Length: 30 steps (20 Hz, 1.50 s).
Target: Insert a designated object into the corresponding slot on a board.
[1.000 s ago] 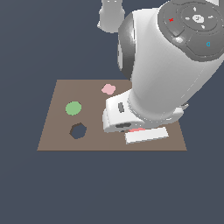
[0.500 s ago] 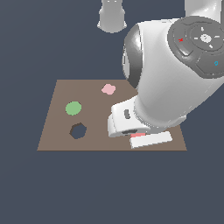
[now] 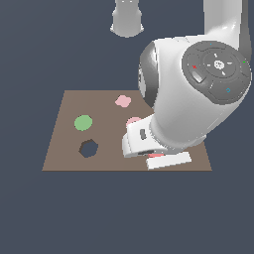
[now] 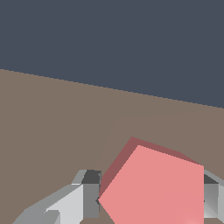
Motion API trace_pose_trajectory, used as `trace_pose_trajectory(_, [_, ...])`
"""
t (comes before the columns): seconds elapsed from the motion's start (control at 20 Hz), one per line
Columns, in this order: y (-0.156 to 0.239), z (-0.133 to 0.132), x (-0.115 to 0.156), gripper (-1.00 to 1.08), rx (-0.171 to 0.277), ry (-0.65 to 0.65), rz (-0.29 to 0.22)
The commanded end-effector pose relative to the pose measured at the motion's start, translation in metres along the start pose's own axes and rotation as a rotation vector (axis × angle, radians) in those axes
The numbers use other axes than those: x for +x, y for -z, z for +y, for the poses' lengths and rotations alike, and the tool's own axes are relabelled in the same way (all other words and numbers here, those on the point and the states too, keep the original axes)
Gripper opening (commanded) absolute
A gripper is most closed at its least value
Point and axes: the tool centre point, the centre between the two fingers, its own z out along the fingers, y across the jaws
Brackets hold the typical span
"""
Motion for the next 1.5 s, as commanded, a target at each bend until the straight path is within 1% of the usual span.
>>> trace_pose_trajectory(0.0, [-0.001, 0.000, 0.001, -1.00, 0.000, 0.000, 0.002])
trace_pose_trajectory(0.55, [0.000, -0.001, 0.001, -1.00, 0.000, 0.002, 0.002])
trace_pose_trajectory(0.8, [0.000, -0.005, -0.003, -1.00, 0.000, 0.036, 0.002])
trace_pose_trajectory(1.1, [0.002, -0.019, -0.013, -1.00, 0.000, 0.141, 0.002])
trace_pose_trajectory(1.45, [0.004, -0.042, -0.039, -1.00, 0.000, 0.351, 0.002])
